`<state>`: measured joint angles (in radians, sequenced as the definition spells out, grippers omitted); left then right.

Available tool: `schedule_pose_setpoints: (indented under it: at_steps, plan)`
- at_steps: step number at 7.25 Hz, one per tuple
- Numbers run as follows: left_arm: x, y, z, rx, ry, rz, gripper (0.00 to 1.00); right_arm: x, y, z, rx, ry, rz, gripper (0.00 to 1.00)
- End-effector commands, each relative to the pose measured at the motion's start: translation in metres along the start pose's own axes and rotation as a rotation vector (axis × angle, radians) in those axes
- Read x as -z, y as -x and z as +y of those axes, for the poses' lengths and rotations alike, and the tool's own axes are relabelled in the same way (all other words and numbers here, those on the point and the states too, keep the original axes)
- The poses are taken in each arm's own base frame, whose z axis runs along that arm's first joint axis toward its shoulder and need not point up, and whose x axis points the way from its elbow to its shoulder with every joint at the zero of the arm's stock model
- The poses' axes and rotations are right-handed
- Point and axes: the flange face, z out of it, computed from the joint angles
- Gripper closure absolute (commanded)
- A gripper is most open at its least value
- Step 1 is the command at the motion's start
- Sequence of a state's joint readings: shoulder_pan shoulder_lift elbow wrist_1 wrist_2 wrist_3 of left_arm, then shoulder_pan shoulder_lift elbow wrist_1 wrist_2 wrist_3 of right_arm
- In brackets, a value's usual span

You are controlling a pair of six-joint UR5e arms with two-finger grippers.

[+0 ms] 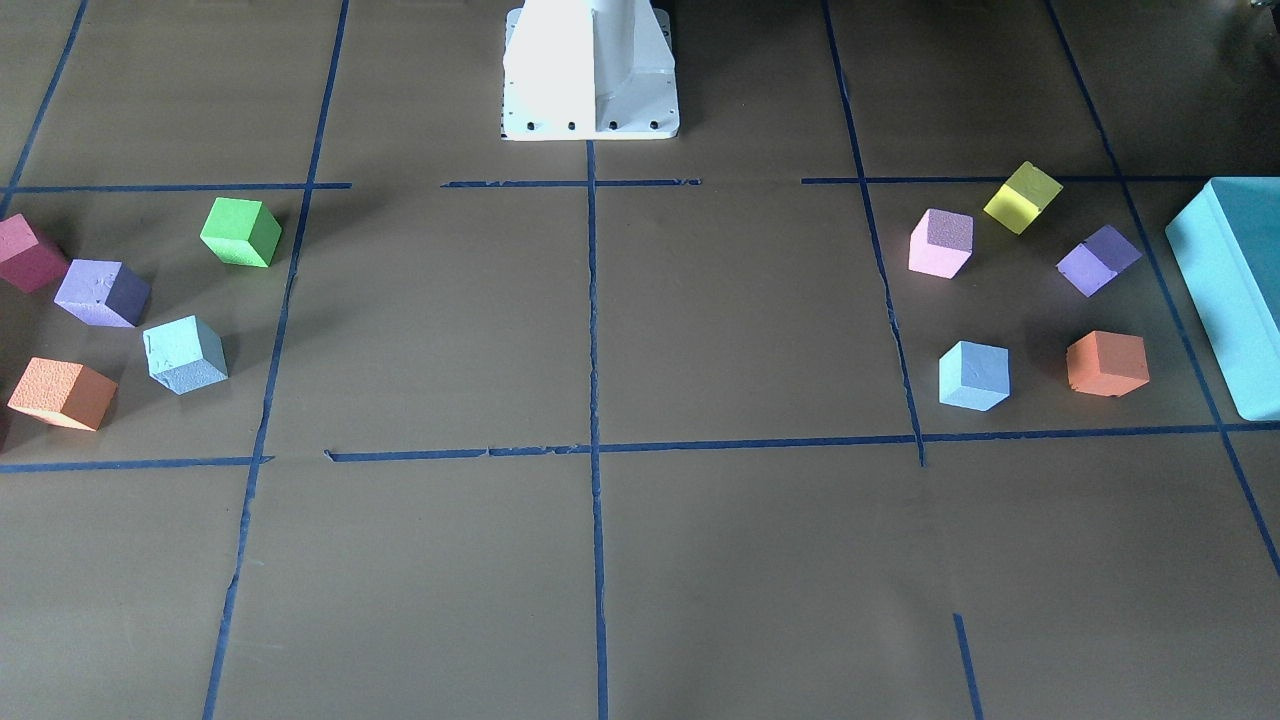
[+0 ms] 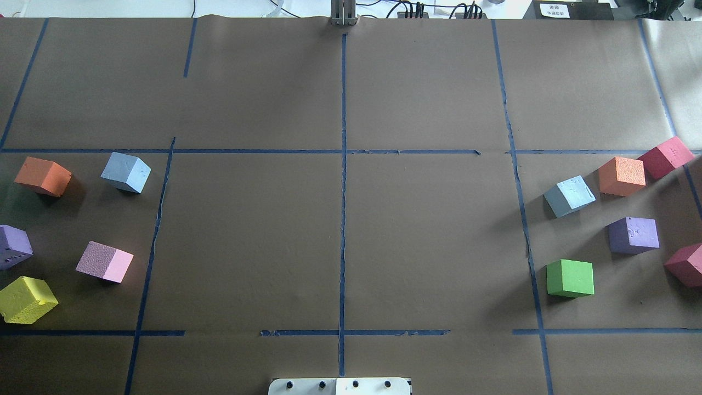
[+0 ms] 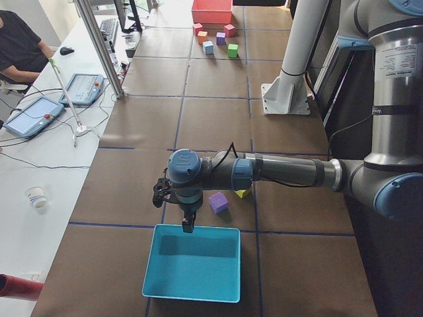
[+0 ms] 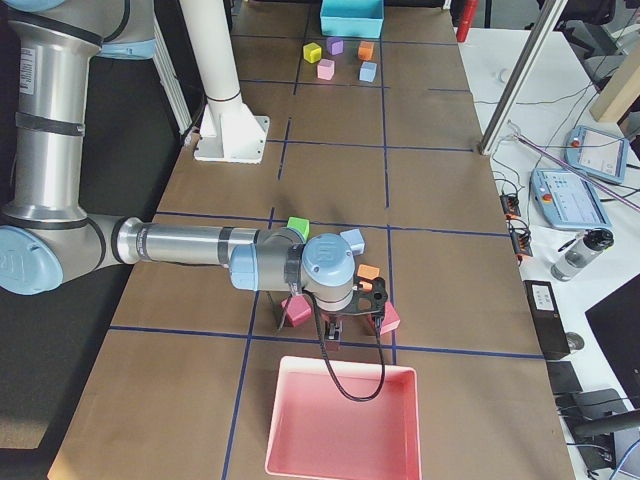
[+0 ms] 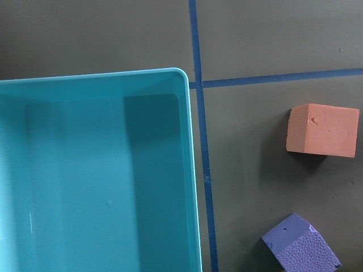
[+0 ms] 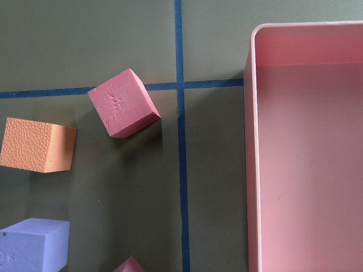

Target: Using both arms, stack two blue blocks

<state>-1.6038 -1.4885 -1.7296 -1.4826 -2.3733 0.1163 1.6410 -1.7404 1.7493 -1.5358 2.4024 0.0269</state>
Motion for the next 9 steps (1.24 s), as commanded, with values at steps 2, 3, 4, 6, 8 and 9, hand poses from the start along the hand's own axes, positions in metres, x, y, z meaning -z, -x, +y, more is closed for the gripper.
schedule_pose_setpoints:
  at_steps: [2, 3, 4, 6, 8, 9]
  plan:
    - [0.003, -0.004, -0.003, -0.006, -0.008, 0.0, 0.0, 0.005, 0.004, 0.0, 0.013, -0.012, 0.014, 0.0]
    - [0.002, -0.002, -0.003, -0.003, -0.005, 0.001, 0.0, 0.006, 0.006, -0.001, 0.017, -0.013, 0.011, 0.0]
    - [0.003, -0.004, -0.003, -0.008, -0.008, 0.0, 0.0, 0.006, 0.006, -0.001, 0.017, -0.015, 0.01, 0.0]
    - [0.006, -0.005, -0.002, -0.008, -0.012, 0.0, 0.0, 0.006, 0.006, -0.001, 0.017, -0.015, 0.01, 0.0]
    - [0.009, -0.009, -0.004, -0.017, -0.018, -0.001, 0.0, 0.01, 0.023, -0.022, 0.059, -0.029, 0.016, 0.0]
    - [0.014, -0.015, -0.006, -0.031, -0.03, -0.004, 0.0, 0.01, 0.036, -0.032, 0.052, -0.029, 0.015, 0.0]
